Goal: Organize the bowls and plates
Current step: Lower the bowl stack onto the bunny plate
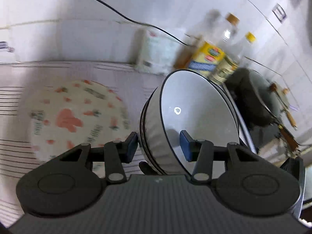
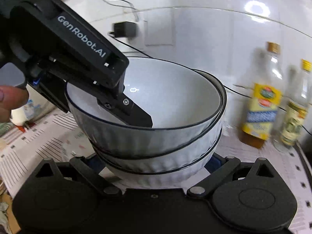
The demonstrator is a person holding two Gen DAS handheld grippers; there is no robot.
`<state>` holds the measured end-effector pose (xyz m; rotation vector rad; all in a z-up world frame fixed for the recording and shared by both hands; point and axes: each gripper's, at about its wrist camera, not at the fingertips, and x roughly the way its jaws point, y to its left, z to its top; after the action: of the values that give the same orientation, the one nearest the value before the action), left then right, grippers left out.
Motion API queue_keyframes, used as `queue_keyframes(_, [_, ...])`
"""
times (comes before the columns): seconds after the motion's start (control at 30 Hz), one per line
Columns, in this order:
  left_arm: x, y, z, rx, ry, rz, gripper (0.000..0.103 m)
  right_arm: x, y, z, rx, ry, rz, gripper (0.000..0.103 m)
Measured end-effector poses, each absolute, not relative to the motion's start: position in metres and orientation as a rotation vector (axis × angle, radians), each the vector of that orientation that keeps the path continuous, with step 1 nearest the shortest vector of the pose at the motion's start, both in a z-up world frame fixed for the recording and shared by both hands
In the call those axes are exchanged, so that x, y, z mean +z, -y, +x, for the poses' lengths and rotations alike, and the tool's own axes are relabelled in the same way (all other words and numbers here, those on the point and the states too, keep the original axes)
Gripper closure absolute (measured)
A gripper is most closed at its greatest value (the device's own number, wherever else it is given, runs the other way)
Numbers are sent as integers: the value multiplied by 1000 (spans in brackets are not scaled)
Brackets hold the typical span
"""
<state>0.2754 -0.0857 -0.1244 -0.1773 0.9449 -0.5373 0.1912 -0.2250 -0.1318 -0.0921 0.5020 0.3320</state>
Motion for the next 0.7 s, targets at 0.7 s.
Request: queue_keyframes(0.7, [-176,6,342,-274,-1126,-224,57,-194,151,265,604,-620,-161,2])
